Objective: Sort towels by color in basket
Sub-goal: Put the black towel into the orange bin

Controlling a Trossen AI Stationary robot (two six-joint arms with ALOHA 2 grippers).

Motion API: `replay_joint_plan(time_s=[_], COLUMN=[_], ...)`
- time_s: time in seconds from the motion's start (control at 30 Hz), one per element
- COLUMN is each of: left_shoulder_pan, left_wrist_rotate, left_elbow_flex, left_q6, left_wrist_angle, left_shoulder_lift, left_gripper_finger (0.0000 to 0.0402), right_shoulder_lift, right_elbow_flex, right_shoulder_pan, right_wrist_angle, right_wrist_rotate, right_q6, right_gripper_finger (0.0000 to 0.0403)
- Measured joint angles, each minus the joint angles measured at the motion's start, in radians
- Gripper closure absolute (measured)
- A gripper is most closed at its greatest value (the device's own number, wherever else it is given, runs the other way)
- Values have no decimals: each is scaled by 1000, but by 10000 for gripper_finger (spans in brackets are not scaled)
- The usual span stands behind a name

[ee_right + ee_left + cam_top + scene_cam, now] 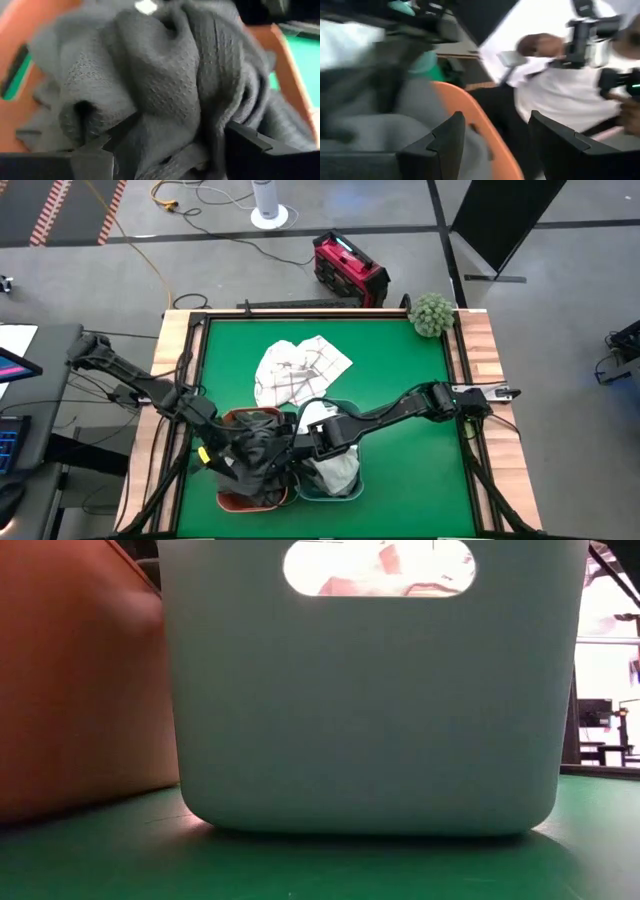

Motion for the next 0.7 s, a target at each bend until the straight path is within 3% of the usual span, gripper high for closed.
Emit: replay_joint_plan(time_s=[0.2,0.4,0.7], left_shoulder_pan=[0,-1,-52], left_wrist_rotate=[-212,-400,-442], left_elbow_flex=[11,11,1], left_q6=[123,109,87], left_wrist_angle=[-112,-294,-284], left_shoulder_lift=[-26,8,154], left_gripper_finger=[194,194,194], right_shoulder_lift=[-3,-3,-2], right_elbow_flex=[103,199,240], right_shoulder_pan=[1,2,22], right_wrist_angle=[-81,-230,-321], right_wrist_rotate=[0,0,8], right_q6=[18,41,64], right_gripper_finger=[148,148,148])
